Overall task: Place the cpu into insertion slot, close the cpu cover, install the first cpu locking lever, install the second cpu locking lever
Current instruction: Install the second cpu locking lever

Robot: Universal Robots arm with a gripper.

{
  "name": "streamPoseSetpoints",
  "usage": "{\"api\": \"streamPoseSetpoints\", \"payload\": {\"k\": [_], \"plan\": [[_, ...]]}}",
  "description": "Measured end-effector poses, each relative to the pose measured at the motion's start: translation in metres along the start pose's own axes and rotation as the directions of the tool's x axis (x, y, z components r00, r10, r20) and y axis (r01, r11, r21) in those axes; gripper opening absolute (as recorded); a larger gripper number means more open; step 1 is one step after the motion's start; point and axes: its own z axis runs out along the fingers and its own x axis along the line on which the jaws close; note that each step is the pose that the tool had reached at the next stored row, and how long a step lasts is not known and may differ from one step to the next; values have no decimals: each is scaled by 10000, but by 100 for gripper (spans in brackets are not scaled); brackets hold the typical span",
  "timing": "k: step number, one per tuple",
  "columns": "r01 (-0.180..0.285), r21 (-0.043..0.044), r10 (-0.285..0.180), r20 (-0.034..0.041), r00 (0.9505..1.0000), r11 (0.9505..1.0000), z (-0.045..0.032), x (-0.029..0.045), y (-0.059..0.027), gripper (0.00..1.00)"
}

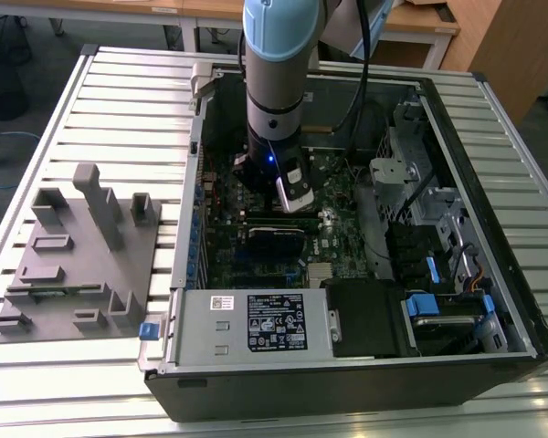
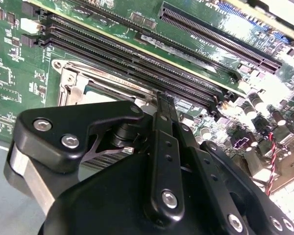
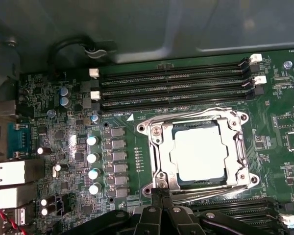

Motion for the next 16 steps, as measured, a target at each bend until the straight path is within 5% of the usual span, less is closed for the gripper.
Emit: {"api": "streamPoseSetpoints", "payload": {"k": [6,12,16], "plan": [[-5,-107,5,-24,10000,9999,13,-3,-31,10],[-19,-402,16,-78,10000,9992,18,-6,-51,10],[-22,-458,18,-87,10000,9989,18,-7,-63,10]]}}
